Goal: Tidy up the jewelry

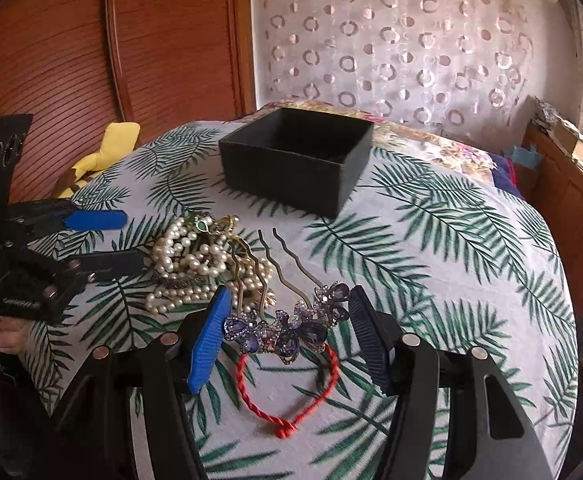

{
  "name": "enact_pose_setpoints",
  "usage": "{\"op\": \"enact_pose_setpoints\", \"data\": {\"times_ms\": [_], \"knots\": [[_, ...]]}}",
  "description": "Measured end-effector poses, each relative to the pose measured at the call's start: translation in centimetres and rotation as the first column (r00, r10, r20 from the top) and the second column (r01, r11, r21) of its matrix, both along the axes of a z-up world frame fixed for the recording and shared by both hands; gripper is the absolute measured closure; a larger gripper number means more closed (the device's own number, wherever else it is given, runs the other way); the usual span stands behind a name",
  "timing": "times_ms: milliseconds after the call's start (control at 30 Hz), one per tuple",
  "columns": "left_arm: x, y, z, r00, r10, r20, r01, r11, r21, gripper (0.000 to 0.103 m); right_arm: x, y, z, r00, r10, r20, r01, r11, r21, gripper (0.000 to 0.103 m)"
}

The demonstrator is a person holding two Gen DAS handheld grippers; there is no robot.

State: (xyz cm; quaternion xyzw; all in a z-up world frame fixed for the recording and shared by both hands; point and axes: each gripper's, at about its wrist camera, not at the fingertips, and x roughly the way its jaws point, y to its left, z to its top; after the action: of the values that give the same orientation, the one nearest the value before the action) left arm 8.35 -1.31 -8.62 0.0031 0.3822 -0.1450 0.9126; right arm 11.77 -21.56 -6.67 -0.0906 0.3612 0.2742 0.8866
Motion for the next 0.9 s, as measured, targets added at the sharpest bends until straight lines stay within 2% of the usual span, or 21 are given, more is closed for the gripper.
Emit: {"op": "enact_pose_setpoints", "data": {"times_ms": [33,100,233,300,333,367,567,900], "knots": [[0.1,-0.2,0.0,1.0,-0.004,-0.001,0.004,1.0,-0.001,0.057,-0.1,-0.2,0.0,1.0,-0.003,0.001,0.003,1.0,0.0,0.04],[0.6,-0.8,0.0,1.0,-0.016,-0.006,0.016,1.0,-0.001,0.064,-0.2,-0.4,0.0,1.0,-0.005,0.003,0.005,1.0,-0.003,0.04],[1.8,-1.4,-0.6,0.999,-0.03,-0.037,0.03,1.0,0.001,0.065,-0.2,-0.5,-0.1,1.0,-0.005,0.002,0.005,1.0,0.0,0.04],[2.0,-1.6,-0.7,0.999,-0.023,-0.028,0.023,1.0,0.014,0.068,-0.3,-0.3,-0.2,1.0,-0.004,0.0,0.004,1.0,0.002,0.04],[2.1,-1.6,-0.7,0.999,-0.022,-0.03,0.023,1.0,0.013,0.082,-0.3,-0.2,-0.2,1.0,-0.003,0.0,0.003,1.0,0.002,0.04],[2.2,-1.4,-0.8,0.999,-0.029,-0.04,0.029,1.0,-0.003,0.088,-0.3,-0.2,-0.2,1.0,-0.002,0.0,0.002,1.0,0.003,0.04],[1.4,-0.3,0.0,1.0,-0.026,0.004,0.026,0.999,-0.02,0.09,-0.5,-0.1,-0.3,1.0,0.005,-0.001,-0.005,1.0,0.007,0.04],[-0.1,0.7,5.0,0.994,-0.033,0.105,0.04,0.997,-0.073,0.09,-0.4,-0.3,0.8,1.0,0.001,0.019,-0.002,1.0,0.023,0.04]]}}
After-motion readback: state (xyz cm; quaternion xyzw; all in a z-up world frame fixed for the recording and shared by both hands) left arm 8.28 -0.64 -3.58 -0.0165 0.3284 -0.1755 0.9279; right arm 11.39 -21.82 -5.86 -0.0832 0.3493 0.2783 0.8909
